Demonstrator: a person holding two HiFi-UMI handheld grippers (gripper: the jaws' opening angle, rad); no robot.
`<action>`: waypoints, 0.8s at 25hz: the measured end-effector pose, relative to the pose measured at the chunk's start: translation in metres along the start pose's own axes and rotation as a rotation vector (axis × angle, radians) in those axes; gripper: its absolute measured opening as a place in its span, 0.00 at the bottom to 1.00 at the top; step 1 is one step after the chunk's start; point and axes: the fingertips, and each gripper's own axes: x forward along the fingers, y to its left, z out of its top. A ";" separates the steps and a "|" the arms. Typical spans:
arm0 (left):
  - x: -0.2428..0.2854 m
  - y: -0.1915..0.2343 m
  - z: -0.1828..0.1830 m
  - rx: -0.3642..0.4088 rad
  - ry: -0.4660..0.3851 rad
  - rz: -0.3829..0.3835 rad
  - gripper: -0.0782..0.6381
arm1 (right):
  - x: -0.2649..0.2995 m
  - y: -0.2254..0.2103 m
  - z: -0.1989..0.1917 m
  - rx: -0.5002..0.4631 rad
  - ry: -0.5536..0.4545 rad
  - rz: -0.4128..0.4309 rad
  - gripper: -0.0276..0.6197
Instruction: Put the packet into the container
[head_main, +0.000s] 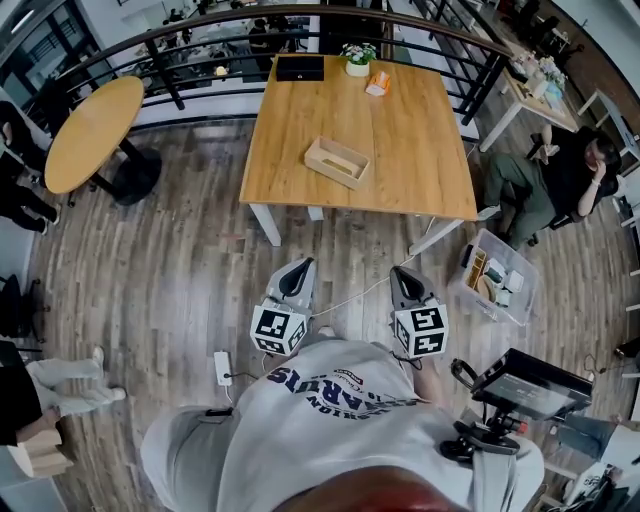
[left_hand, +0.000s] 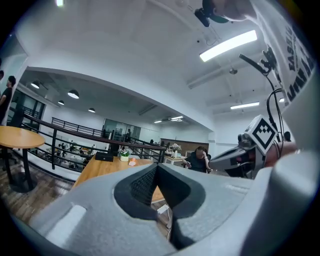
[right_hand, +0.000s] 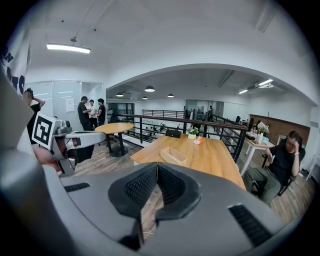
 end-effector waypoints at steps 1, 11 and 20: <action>-0.001 0.002 0.000 -0.003 0.001 0.003 0.11 | 0.002 0.001 0.003 -0.005 0.001 0.003 0.06; 0.005 0.017 -0.006 -0.021 0.029 0.004 0.11 | 0.010 0.005 0.006 0.000 0.029 0.000 0.06; 0.006 0.015 -0.012 -0.025 0.029 0.016 0.11 | 0.012 0.002 0.005 -0.016 0.028 0.009 0.06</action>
